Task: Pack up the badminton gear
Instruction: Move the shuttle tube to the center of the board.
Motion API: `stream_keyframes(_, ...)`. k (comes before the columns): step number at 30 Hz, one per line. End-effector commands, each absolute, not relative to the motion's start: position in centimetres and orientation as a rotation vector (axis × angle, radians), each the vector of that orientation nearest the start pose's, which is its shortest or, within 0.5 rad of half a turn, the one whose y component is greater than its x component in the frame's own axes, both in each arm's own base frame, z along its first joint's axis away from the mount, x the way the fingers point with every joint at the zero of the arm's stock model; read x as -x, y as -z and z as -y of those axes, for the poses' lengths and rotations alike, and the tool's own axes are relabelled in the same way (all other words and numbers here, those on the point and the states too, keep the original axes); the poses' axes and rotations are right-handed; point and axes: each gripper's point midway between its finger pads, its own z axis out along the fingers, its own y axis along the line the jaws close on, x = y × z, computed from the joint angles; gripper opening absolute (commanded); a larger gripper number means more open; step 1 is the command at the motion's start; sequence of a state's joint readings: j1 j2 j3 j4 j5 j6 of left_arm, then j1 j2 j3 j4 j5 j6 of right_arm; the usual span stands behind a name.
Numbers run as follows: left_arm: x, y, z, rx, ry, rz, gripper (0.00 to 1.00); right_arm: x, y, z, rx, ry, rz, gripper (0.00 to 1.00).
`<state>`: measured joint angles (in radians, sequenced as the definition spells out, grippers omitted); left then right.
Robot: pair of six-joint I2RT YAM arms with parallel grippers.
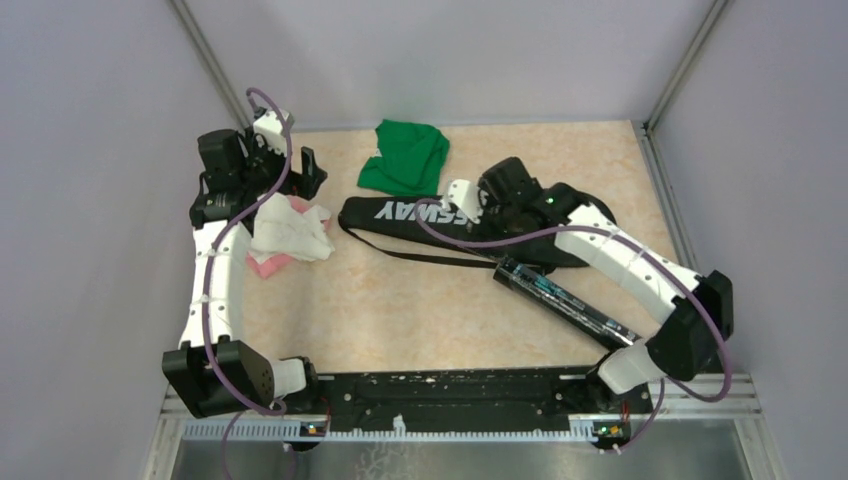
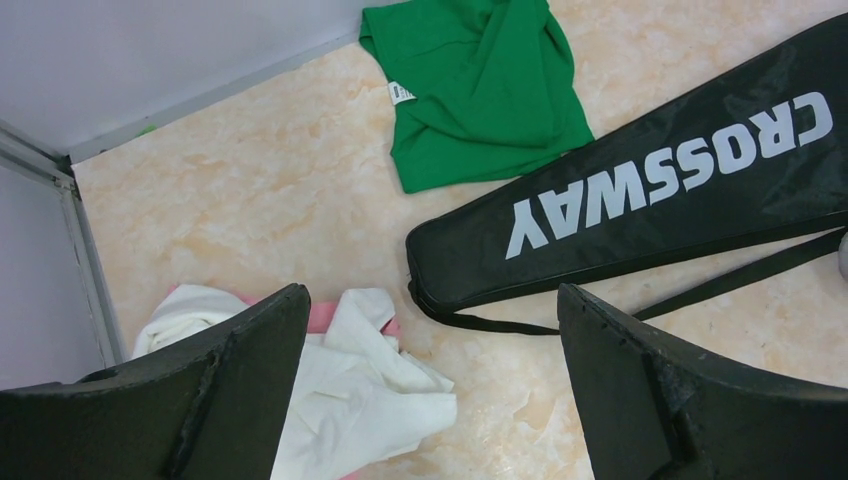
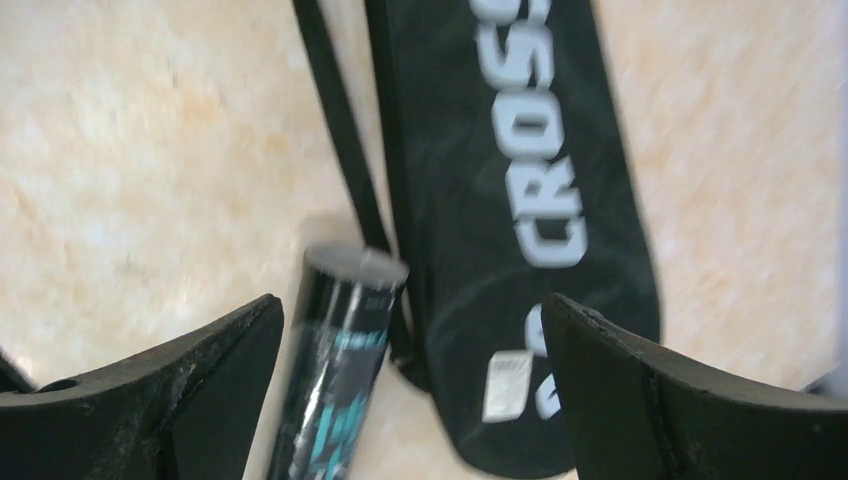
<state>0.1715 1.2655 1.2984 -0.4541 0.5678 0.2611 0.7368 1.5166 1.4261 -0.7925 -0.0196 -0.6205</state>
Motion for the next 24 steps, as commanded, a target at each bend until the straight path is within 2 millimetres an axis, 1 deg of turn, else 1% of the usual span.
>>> stream_keyframes(1,-38.7,-31.3,2.5,-0.459,0.297,-1.824,0.99,-25.8,-16.8,-19.1,1.501,-0.123,-2.132,0.98)
stream_keyframes(2,-38.8,-31.2,2.5,-0.456,0.296,-1.824,0.99,-25.5,-16.1,-17.6,1.481,-0.107,-2.175,0.98)
stream_keyframes(3,-38.8,-31.0,2.5,-0.456,0.297,-1.826,0.99,-24.8,-14.9,-16.2,1.478,-0.096,-2.224,0.98)
stream_keyframes(5,-38.8,-30.7,2.5,-0.455,0.301,-1.833,0.99,-23.8,-13.5,-14.1,1.463,-0.091,-2.290,0.98)
stream_keyframes(7,-38.8,-30.4,2.6,-0.454,0.310,-1.840,0.99,-22.5,-12.0,-12.7,1.463,-0.121,-2.355,0.98)
stream_keyframes(9,-38.8,-30.2,2.6,-0.454,0.316,-1.844,0.99,-21.4,-10.7,-11.9,1.475,-0.137,-2.397,0.98)
stream_keyframes(11,-38.8,-30.1,2.6,-0.455,0.320,-1.845,0.99,-20.8,-9.2,-11.1,1.492,-0.116,-2.428,0.98)
stream_keyframes(16,-39.0,-29.7,2.7,-0.454,0.331,-1.854,0.99,-20.7,-6.1,-9.6,1.531,-0.041,-2.491,0.98)
stream_keyframes(19,-38.9,-29.6,2.7,-0.455,0.332,-1.857,0.99,-21.2,-5.1,-9.3,1.566,-0.006,-2.502,0.92)
stream_keyframes(22,-38.8,-29.6,2.7,-0.458,0.330,-1.853,0.99,-21.9,-4.6,-9.6,1.604,-0.004,-2.486,0.78)
stream_keyframes(23,-38.8,-29.5,2.8,-0.459,0.330,-1.852,0.99,-22.3,-4.6,-10.0,1.612,-0.005,-2.473,0.71)
stream_keyframes(24,-38.8,-29.6,2.7,-0.462,0.328,-1.848,0.99,-22.5,-4.6,-10.4,1.632,-0.005,-2.457,0.65)
